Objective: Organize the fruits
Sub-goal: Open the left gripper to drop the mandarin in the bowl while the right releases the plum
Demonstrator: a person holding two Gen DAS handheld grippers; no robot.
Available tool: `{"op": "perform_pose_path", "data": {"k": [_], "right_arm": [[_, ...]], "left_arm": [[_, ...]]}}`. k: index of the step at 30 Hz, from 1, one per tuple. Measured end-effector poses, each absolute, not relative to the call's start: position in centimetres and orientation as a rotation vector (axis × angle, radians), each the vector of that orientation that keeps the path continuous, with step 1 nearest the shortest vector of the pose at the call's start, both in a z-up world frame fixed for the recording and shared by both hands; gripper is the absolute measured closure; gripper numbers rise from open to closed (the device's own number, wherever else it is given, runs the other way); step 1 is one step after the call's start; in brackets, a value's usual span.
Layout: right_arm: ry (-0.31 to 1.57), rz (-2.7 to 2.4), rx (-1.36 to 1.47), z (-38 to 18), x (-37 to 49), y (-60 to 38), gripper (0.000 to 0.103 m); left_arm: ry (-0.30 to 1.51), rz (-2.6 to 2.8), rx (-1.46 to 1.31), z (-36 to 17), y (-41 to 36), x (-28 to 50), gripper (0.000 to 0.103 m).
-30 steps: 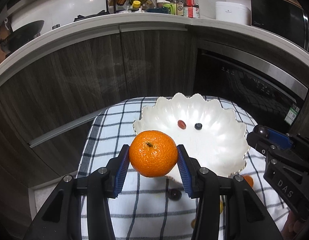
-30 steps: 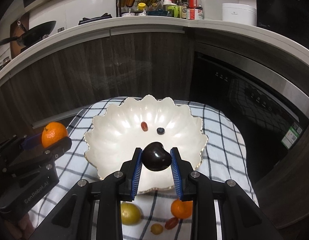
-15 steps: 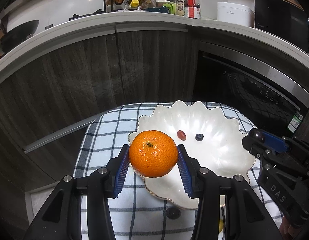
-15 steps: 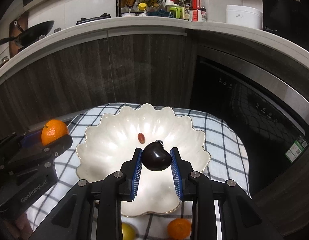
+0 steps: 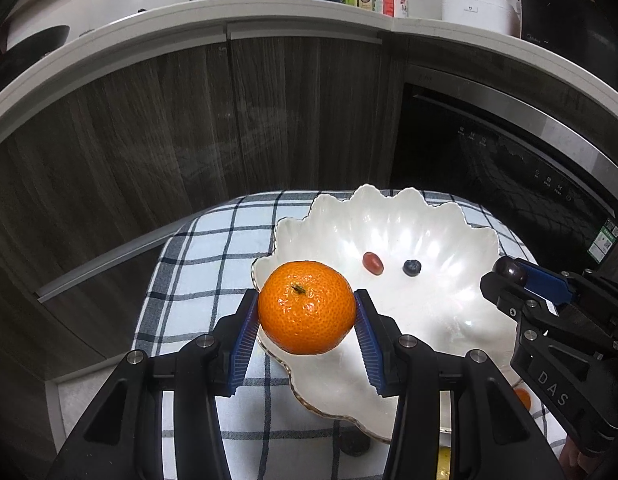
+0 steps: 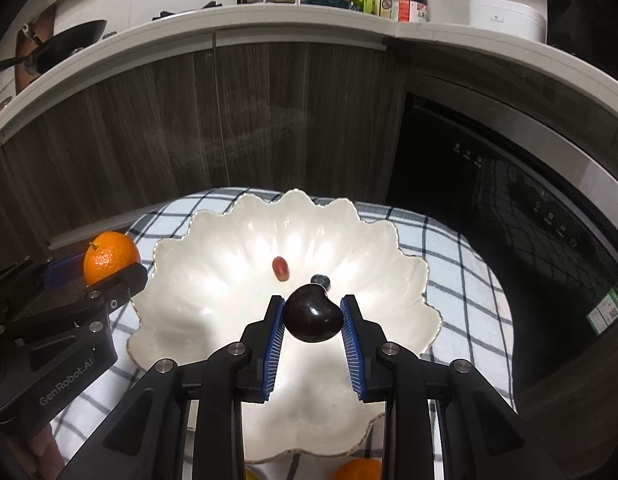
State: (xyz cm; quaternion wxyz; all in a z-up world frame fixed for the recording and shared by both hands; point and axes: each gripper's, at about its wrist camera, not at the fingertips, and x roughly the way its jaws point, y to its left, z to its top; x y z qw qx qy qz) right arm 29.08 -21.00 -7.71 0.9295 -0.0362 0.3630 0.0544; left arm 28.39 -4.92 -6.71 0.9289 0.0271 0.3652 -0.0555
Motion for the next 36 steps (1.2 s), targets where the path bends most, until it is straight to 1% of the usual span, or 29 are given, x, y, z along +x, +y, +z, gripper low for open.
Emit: {"op": "perform_pose_path", "data": {"k": [11,12,13,14,15,16,17,18,20,22,23,24,26,29,36], "right_arm": [[0.781,0.108,-0.08,-8.8,29.9,-21.4,0.073],[0.784,0.104,-0.079,-8.8,30.0,-21.4,0.072],[0.789,0.097,-0.08,-8.9,30.1,-21.5,0.072],[0.798,0.086,-0.085,-8.9,30.3,-21.5,0.064],[0.8,0.08,-0.086,-8.8,30.4,-21.6,0.05],[0.794,0.077,-0.081,-8.7,30.3,-21.7,0.044],[0.786,0.075,-0.076,-8.6,30.3,-21.7,0.038],[0.776,0.073,-0.074,-8.4,30.2,-21.7,0.036],[0.768,0.07,-0.081,-8.1,30.1,-21.6,0.036],[0.77,0.067,-0.084,-8.0,30.1,-21.5,0.036],[0.77,0.065,-0.083,-7.9,30.1,-21.5,0.035],[0.77,0.063,-0.082,-7.8,30.1,-21.4,0.03],[0.76,0.043,-0.084,-7.6,30.1,-21.4,0.024],[0.747,0.016,-0.078,-7.1,29.9,-21.6,0.02],[0.728,0.004,-0.074,-5.7,29.2,-21.5,0.02]], "left_arm": [[0.777,-0.128,0.048,-7.6,-5.4,28.9,0.056],[0.782,-0.128,0.049,-7.7,-5.4,28.9,0.055],[0.782,-0.126,0.052,-7.8,-5.4,28.9,0.049],[0.773,-0.12,0.055,-7.7,-5.4,28.8,0.037],[0.764,-0.116,0.053,-7.6,-5.3,28.7,0.031],[0.755,-0.112,0.05,-7.4,-5.2,28.6,0.026],[0.745,-0.107,0.049,-7.3,-5.1,28.5,0.026],[0.746,-0.104,0.052,-7.3,-5.0,28.5,0.025],[0.752,-0.094,0.055,-7.4,-4.8,28.5,0.018],[0.749,-0.083,0.044,-7.3,-4.3,28.5,0.013],[0.749,-0.077,0.038,-7.3,-4.1,28.4,0.009],[0.746,-0.067,0.032,-7.2,-3.8,28.3,0.007],[0.729,-0.047,0.026,-6.8,-3.4,28.1,0.001],[0.716,-0.042,0.024,-6.4,-3.0,27.9,0.001],[0.688,-0.033,0.016,-4.9,-2.6,26.8,0.001]]}}
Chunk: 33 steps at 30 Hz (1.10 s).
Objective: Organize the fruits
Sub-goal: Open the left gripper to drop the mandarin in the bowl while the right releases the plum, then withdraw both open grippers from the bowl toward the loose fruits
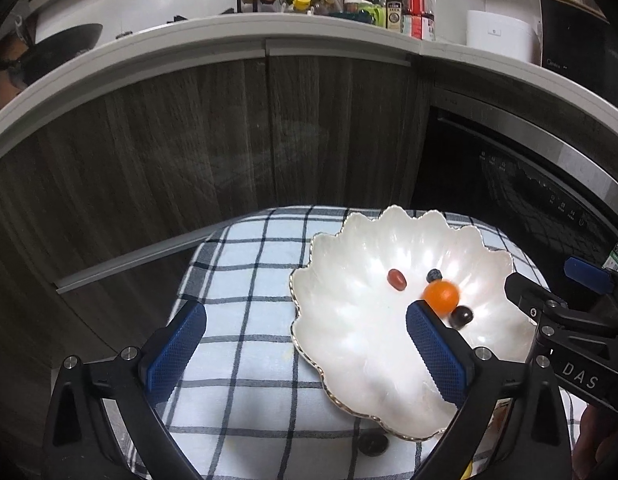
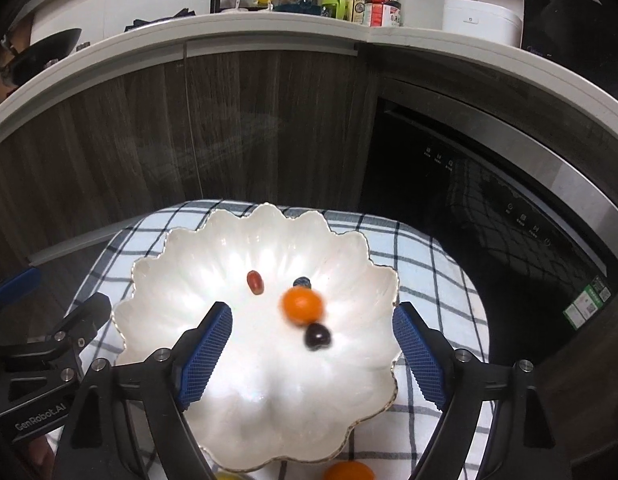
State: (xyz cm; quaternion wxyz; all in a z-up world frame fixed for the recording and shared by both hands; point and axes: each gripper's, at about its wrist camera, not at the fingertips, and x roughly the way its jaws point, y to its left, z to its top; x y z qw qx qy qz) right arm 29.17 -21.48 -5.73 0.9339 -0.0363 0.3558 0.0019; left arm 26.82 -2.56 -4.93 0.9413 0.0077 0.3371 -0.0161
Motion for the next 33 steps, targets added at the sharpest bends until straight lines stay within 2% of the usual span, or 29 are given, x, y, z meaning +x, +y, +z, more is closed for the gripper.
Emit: {"op": "perform_pose_path", "data": {"k": [33], "right_arm": [[0.651,-0.021,-0.01,-0.9,23.2,-22.9,0.02]], "left_arm": [[0.636,-0.034,0.029,-0.8,-2.6,20.9,0.001]]}}
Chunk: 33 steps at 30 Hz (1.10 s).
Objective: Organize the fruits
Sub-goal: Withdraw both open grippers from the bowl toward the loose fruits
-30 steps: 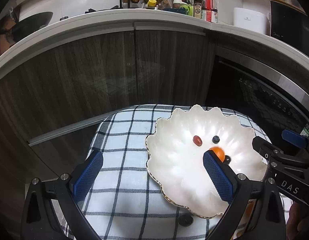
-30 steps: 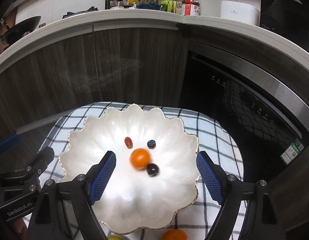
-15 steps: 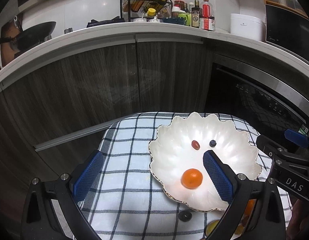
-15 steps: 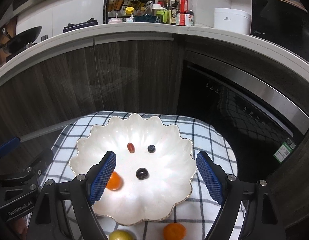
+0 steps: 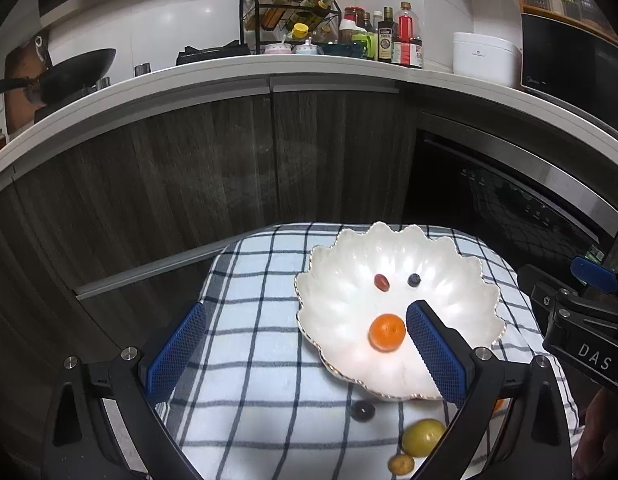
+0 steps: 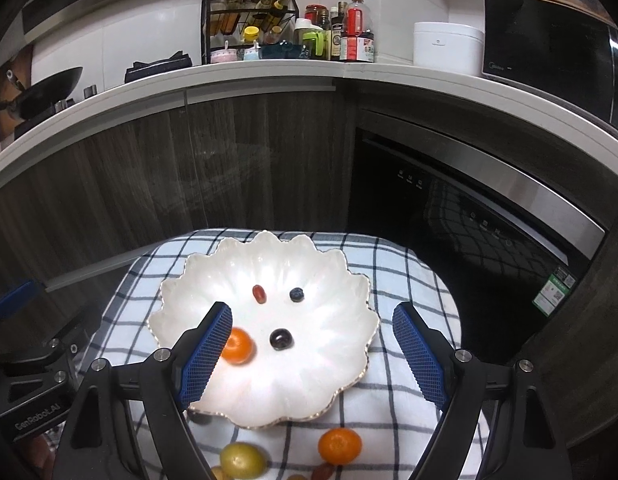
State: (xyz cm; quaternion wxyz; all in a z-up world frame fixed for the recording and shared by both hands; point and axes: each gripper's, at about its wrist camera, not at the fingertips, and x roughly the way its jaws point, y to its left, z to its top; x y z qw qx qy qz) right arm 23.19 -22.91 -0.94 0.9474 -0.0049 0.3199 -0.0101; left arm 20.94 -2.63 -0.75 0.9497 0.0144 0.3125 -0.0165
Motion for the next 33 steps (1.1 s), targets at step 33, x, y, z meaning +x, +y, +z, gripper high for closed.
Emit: {"op": "perform_pose_path", "data": {"k": [33], "right_arm": [[0.669,-0.048,-0.003,-4.4,15.8,-26.4,0.02]], "left_arm": [[0.697,-0.121,0.116,-5.2,-7.1,15.5,0.001]]}}
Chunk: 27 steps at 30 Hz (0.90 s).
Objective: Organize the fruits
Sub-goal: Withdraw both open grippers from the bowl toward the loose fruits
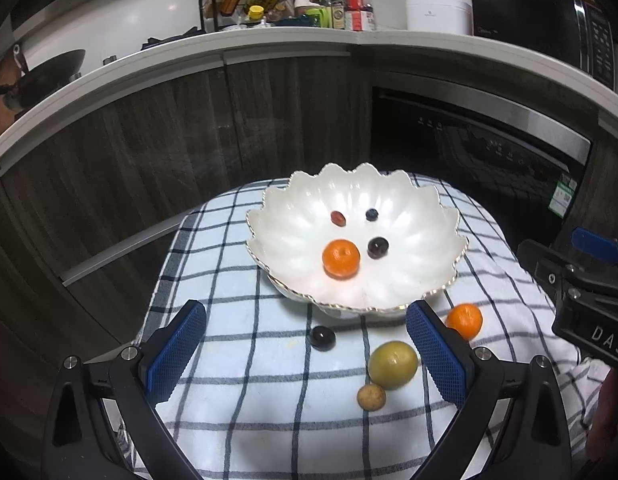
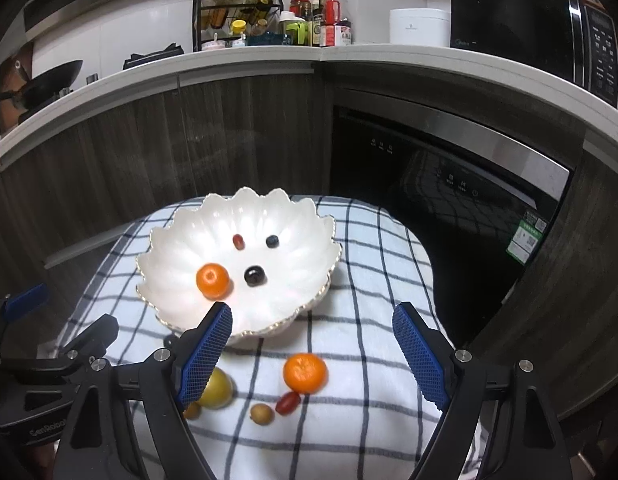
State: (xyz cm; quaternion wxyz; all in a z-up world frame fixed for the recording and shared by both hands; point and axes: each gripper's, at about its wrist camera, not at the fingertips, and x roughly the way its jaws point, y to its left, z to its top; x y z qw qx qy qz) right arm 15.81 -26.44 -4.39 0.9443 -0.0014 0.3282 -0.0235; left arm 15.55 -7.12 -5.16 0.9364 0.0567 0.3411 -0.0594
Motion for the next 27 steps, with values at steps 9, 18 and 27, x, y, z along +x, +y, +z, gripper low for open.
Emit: {"op": "perform_pose_path", "data": {"k": [9,18,27], "right_arm": [[0.692,-0.048,0.003,-6.3,15.0,-27.0,0.02],[0.708,-0.052,0.008,-8.5,14.4,-27.3,0.02],[0.695,-0.043,0.005,-10.0,13.8,-27.5,0.02]], "left_arm": [[0.712,-0.158,0.131,-7.1,-7.8,14.6,0.001],[0.725,-0.182,0.163,-8.8,-8.4,13.8,0.001],[0.719,-0.199,0.194,-10.4,-9.0,13.4,0.002]]}}
